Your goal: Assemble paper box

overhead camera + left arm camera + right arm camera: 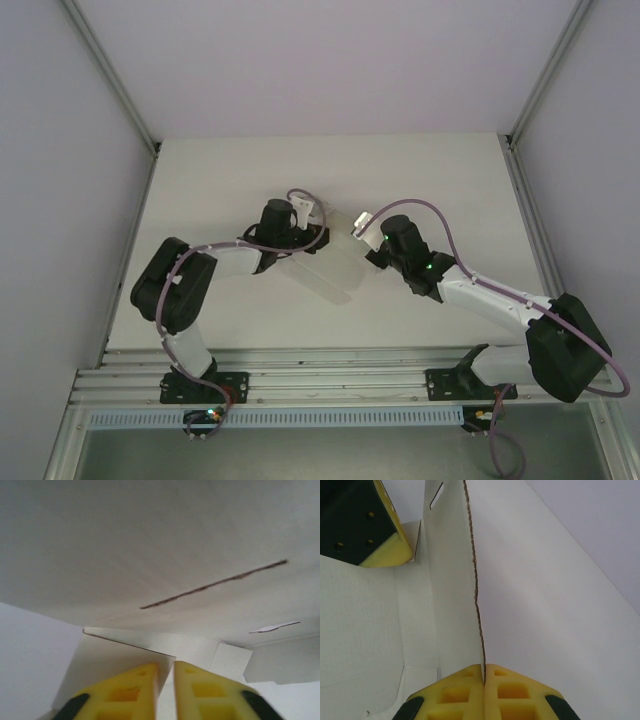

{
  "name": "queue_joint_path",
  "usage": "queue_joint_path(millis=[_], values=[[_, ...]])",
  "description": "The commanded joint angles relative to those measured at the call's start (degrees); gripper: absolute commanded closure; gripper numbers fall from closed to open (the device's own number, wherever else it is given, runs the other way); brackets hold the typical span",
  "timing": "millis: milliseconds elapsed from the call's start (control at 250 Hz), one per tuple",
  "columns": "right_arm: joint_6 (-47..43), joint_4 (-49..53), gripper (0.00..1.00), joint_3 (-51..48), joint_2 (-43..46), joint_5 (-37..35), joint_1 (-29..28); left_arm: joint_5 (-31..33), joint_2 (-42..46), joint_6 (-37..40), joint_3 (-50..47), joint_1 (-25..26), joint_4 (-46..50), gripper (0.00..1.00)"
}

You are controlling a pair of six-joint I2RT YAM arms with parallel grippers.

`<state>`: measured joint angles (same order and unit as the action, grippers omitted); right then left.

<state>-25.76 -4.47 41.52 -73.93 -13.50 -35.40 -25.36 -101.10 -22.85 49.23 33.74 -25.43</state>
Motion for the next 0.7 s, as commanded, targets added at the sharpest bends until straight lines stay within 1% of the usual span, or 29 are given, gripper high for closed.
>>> queue_joint_path(millis=[0,108,148,196,328,359,391,471,523,535,595,695], values=[[-1.8,-1.7,1.00,0.0,0.5,-2.6,0.0,-1.1,3.7,-1.1,-2.5,-0.1,-0.6,0.73],[-4.7,-1.4,1.00,1.3,-0.8,-4.3,0.0,-0.2,11.5,-1.2,-6.5,-1.3,0.6,0.61],[-5.8,-1.6,1.00,1.8,-1.6,-4.8,0.0,0.5,14.6,-1.4,-7.7,-2.0,2.2,0.59],[-7.0,-1.8,1.00,2.4,-2.5,-5.7,-0.1,1.3,18.5,-1.4,-9.1,-3.1,4.8,0.56],[-12.7,-2.1,1.00,4.1,-5.5,-8.7,-0.5,5.7,29.3,-1.3,-12.9,-6.6,13.5,0.39],[-14.5,-3.0,1.00,4.1,-5.7,-9.4,-0.7,7.2,31.9,-0.7,-13.6,-7.4,15.9,0.33],[-16.6,-4.4,1.00,3.9,-7.4,-10.1,-0.9,8.6,34.2,0.0,-14.3,-7.9,18.2,0.25],[-21.0,-9.2,1.00,3.1,-9.3,-11.5,-1.7,13.5,38.9,0.7,-15.2,-9.2,22.9,0.01],[-25.3,-13.0,1.00,2.0,-10.5,-11.9,-2.4,15.2,40.5,0.6,-15.5,-9.6,25.2,0.00],[-26.5,-14.2,1.00,1.7,-10.9,-12.1,-2.6,15.4,40.7,0.5,-15.5,-10.9,25.7,0.00],[-32.7,-21.3,1.00,-0.4,-13.3,-13.7,-3.8,15.8,40.9,-1.3,-15.3,-12.9,27.8,0.00],[-41.5,-31.6,1.00,-3.2,-17.1,-15.0,-5.3,13.5,38.4,-3.6,-14.8,-16.9,28.4,0.00]])
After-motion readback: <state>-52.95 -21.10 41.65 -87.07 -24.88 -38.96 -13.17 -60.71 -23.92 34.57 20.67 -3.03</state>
